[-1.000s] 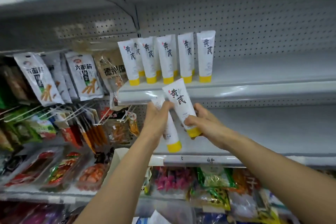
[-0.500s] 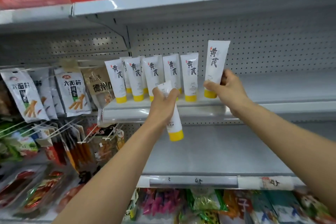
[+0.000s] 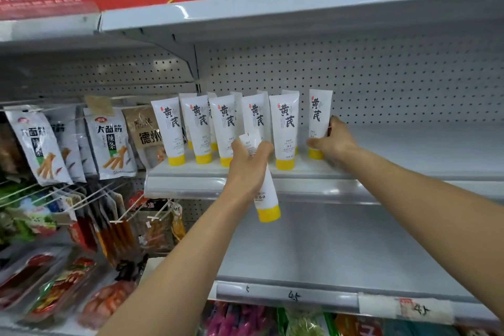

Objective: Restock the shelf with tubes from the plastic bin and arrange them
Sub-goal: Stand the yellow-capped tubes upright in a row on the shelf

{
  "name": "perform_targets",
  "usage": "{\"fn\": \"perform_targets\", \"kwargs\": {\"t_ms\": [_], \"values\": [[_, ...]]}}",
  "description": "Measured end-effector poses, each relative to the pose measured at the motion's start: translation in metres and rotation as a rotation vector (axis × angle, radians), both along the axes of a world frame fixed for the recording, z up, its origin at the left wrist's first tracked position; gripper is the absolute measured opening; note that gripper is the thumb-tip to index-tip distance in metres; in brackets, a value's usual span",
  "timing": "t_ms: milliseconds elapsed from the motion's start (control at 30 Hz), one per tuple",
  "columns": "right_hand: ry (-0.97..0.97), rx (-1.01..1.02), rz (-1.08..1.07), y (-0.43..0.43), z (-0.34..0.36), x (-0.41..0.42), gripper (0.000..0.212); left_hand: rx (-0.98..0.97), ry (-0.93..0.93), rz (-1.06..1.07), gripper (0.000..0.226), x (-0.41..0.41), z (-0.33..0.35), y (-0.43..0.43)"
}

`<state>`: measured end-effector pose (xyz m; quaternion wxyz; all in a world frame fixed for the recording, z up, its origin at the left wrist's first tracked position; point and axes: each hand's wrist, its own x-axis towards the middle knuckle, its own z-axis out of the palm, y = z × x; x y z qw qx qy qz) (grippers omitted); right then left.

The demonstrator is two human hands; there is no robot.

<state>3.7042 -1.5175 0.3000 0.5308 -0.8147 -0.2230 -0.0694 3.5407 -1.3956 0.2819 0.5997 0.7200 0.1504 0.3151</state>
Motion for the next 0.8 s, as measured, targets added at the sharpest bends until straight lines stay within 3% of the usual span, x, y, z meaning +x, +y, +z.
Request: {"fn": "perform_targets", "kwargs": {"t_ms": [267,433,500,567,633,700,800], "values": [[-0.028,-0.085,-0.018,0.004,0.001,0.019,0.057,-0.020,-0.034,-0.009,0.030,0.004,-0.001,0.001],[0.081,-0.175,-0.045,0.000,0.001,0.012,0.057,-0.022,-0.021,-0.020,0.028,0.000,0.001,-0.003],[0.002,-0.176,-0.130,-0.007,-0.001,0.003,0.053,-0.055,-0.023,-0.025,0.018,-0.005,0.001,-0.004],[-0.205,-0.087,-0.171,-0.013,-0.004,-0.017,0.036,-0.106,-0.013,-0.028,0.015,-0.010,0.001,-0.005],[-0.329,0.042,-0.059,-0.018,-0.005,-0.049,0.019,-0.163,-0.025,-0.042,0.021,-0.013,-0.001,-0.007],[-0.316,0.061,0.122,-0.020,-0.009,-0.083,0.004,-0.204,-0.073,-0.051,0.026,-0.015,-0.002,-0.011],[-0.053,-0.169,0.430,-0.020,-0.017,-0.117,0.043,-0.188,-0.133,-0.048,0.022,-0.016,-0.003,-0.015]]}}
